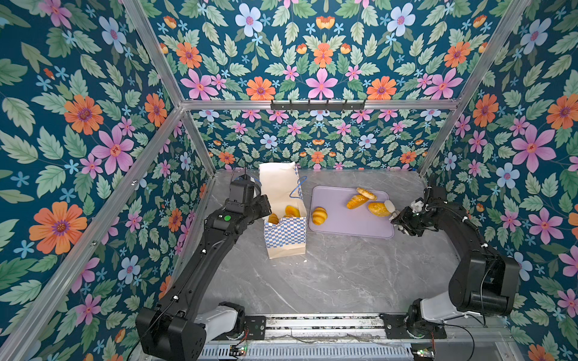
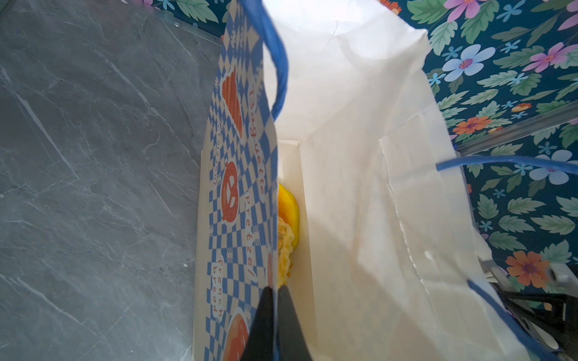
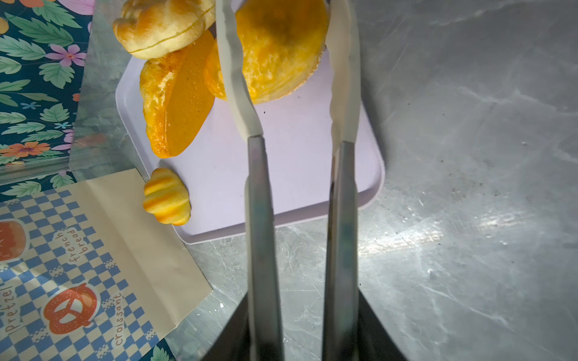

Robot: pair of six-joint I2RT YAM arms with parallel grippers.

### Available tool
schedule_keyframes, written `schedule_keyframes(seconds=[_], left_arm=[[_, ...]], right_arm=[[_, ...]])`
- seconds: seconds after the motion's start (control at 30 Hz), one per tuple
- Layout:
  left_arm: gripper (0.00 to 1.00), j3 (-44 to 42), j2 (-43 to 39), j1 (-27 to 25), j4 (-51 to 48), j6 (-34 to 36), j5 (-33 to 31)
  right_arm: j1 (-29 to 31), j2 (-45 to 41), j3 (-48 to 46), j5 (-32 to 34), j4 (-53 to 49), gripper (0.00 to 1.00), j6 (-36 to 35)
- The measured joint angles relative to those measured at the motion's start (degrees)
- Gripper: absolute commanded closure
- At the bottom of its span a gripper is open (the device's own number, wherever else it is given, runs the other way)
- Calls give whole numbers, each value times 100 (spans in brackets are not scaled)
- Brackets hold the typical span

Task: Place the fake bread into the paper bag
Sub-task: 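Move the tongs to the tray's far edge and pinch the oval yellow bun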

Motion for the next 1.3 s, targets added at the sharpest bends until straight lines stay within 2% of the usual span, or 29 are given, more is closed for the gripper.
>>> schedule_keyframes(seconds=[0.13,0.63,1.3], left_arm=[[95,-2,0,0,2,0,0],[95,26,17,0,-17,13,-4],[95,101,74,0,-70,15,-4]], right_arm=[[26,87,0,-70,96,62,2],[70,127,-70,-107,212,82,37],[74,-903,11,-107,-184,87,33]])
